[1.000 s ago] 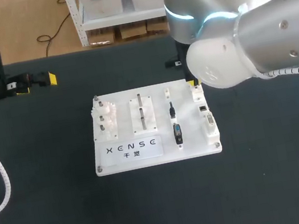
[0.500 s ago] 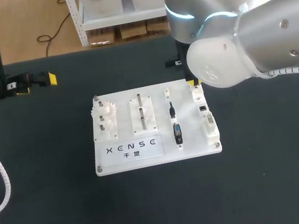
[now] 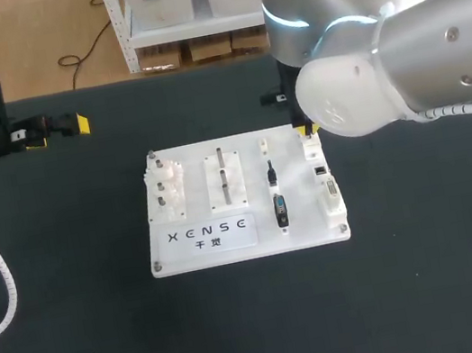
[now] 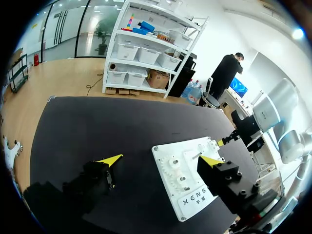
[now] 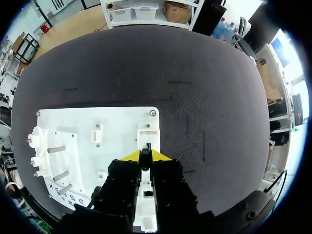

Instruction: Insert the USB connector, Ethernet cable, and multi-pin plug into their matching sockets one by one.

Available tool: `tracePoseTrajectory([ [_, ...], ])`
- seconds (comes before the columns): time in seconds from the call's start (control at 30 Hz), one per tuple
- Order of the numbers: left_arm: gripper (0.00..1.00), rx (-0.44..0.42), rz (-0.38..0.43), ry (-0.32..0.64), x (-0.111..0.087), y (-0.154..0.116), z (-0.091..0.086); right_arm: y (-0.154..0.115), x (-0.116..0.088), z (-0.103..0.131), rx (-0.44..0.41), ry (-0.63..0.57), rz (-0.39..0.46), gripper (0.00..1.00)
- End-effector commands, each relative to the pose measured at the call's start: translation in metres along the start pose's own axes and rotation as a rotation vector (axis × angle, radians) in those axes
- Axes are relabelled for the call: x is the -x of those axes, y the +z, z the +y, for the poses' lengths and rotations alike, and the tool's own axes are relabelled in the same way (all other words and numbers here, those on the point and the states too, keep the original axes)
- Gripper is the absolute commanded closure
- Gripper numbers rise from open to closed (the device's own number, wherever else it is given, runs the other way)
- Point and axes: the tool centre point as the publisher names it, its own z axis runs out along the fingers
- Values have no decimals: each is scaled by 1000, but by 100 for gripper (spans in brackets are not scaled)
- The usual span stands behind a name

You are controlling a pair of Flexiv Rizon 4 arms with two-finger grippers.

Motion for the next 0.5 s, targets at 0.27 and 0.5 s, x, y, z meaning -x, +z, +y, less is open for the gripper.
tracePoseTrajectory([
  [0.27,0,0,0,0,0,0,0,3,1,-6,-11,11,-5,100],
  [0.5,0,0,0,0,0,0,0,6,1,-7,-15,17,0,100],
])
